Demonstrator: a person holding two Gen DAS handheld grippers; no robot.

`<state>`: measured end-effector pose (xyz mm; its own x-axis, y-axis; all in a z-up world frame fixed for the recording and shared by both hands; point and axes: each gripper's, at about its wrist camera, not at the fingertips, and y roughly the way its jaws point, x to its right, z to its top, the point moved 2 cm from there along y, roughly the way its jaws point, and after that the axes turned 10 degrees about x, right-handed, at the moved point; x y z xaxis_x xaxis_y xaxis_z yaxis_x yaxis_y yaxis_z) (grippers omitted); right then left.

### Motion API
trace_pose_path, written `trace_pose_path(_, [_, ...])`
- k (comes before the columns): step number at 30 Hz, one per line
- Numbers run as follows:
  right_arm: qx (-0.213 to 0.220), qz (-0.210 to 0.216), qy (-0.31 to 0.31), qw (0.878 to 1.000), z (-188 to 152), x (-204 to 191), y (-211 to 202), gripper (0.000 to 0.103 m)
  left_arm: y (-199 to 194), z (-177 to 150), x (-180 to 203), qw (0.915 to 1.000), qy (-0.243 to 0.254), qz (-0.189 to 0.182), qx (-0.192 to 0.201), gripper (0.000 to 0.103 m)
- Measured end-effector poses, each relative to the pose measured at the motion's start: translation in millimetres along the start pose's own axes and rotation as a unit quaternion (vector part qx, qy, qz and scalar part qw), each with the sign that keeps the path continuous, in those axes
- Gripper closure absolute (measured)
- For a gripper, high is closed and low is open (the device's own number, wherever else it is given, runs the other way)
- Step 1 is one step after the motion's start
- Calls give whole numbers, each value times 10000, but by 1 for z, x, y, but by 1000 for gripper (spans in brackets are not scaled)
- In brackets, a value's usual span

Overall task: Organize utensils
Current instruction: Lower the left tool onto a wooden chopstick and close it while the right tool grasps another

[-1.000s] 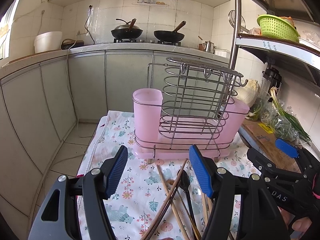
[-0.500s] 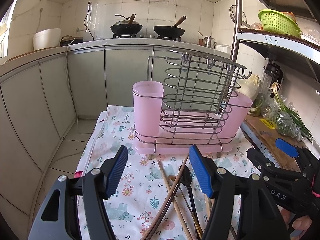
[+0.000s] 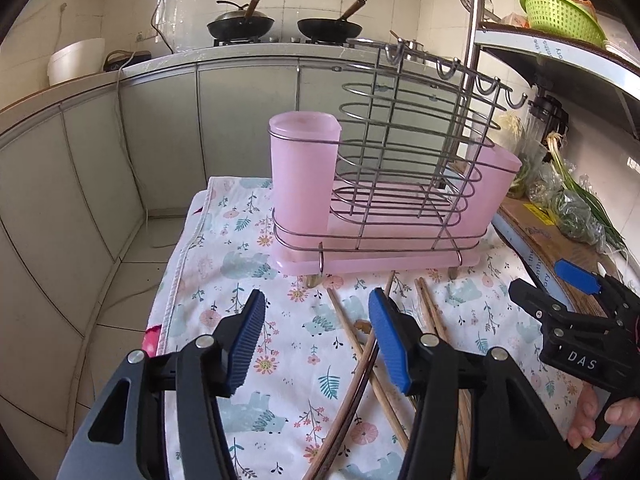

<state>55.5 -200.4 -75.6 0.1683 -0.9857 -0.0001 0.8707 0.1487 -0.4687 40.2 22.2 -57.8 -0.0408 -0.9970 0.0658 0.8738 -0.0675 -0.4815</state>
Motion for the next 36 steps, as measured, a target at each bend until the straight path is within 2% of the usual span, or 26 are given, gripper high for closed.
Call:
trace_pose_path(2, [-95,116,31,9999,-3,-1,2,14,5,-3,0,9996,72,-207,-150,58])
trace_pose_path(3, [-158,195,68,9997,-5,-1,4,14,9,-5,0,9990,91,-340,-258,64])
trace_pose_path(8, [-637,646,386,9951,-14,3,16,40,35,-10,9,9901,227,-1061,-896,82])
trace_pose_path(10, [-802,811,568,9918,-18,7,20,46,47,-11,15,9851,317,-1279,-1104,83])
trace_pose_path(14, [-1074,1063,947,9840,-23,17,29,57,76,-14,25,9772,477,-1433,-1489,89])
trace_pose_path(22, [-1252,1247,1266,9761,-26,26,43,59,132,-18,37,9621,414,-1590,-2176,90])
trace_pose_path(25, [-1309,1281,1293,9745,-24,27,48,59,143,-19,40,9586,405,-1666,-2273,92])
trace_pose_path(26, [-1323,1285,1286,9744,-24,28,50,59,145,-20,41,9574,413,-1695,-2302,97])
trace_pose_path(28, [-1349,1312,1275,9738,-23,28,53,59,148,-22,42,9550,411,-1737,-2368,97])
trace_pose_path(31, [-1407,1370,1270,9723,-23,26,57,59,149,-23,42,9552,364,-1780,-2337,97])
trace_pose_path(34, [-1525,1454,1319,9686,-24,22,63,59,142,-21,36,9588,260,-1734,-2234,98])
trace_pose_path(36, [-1629,1516,1394,9649,-25,20,68,62,132,-18,30,9606,106,-1784,-2128,98])
